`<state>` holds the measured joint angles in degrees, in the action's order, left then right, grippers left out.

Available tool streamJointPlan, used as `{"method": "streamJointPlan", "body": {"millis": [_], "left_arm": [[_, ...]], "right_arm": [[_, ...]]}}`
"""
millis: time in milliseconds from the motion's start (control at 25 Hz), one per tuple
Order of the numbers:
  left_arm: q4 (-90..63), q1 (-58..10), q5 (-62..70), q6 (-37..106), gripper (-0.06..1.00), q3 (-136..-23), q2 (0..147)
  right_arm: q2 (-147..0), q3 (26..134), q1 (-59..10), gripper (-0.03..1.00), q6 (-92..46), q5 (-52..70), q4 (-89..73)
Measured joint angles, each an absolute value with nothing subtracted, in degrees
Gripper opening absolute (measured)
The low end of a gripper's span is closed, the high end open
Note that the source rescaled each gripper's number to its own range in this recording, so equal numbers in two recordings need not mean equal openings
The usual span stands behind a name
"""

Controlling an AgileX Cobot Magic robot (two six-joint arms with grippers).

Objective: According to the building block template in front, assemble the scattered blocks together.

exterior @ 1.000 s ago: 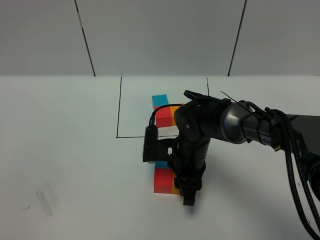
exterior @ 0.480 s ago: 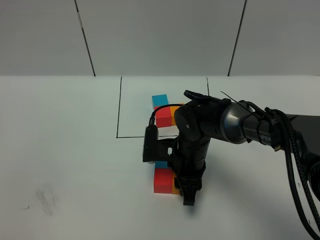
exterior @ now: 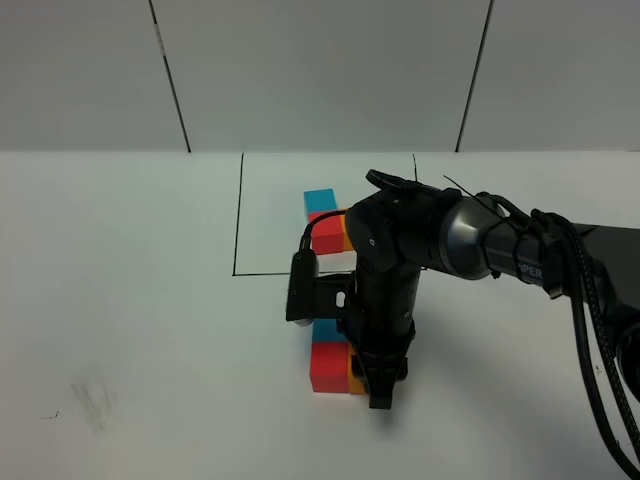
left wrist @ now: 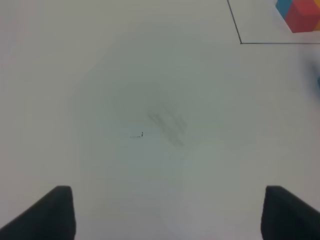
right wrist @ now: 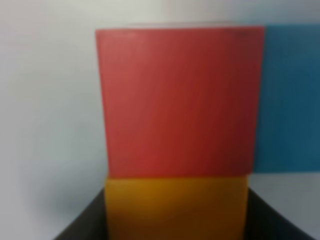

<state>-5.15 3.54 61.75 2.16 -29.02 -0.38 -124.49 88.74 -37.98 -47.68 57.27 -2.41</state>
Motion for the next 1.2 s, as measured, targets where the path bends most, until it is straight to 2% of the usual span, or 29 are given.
{"method": "streamJointPlan", "body": {"millis": [160, 440, 560, 760, 880, 1000, 1200], "left_arm": [[-5.15, 3.54, 61.75, 2.16, 0.79, -29.02, -0.38], [-5.15, 3.54, 61.75, 2.16, 0.79, -29.02, -0.38], [-5.15, 3.54, 61.75, 2.16, 0.79, -29.02, -0.38], [-5.15, 3.54, 61.75, 2.16, 0.79, -29.02, -0.38], [-5.15, 3.54, 61.75, 2.16, 0.79, -29.02, -0.38], [-5.15, 3.54, 61.75, 2.16, 0.79, -29.02, -0.38], [-5.15, 3.54, 61.75, 2.16, 0.79, -29.02, -0.38]], "right_arm": [[-123.68, 89.65, -37.98, 0.40, -47.30, 57.80, -3.97], [-122.32, 89.65, -37.98, 0.78, -43.76, 59.60, -4.73], [-119.33, 89.65, -37.98, 0.89, -39.24, 61.14, -2.09], [-111.46, 89.65, -37.68, 0.93, -26.55, 65.95, 11.15], [-105.94, 89.65, -34.88, 0.93, -16.43, 68.63, 18.13], [-99.68, 89.65, -27.46, 0.93, -9.89, 68.77, 20.90], [-88.03, 89.65, -8.95, 0.90, -12.40, 69.00, 18.14]]}}
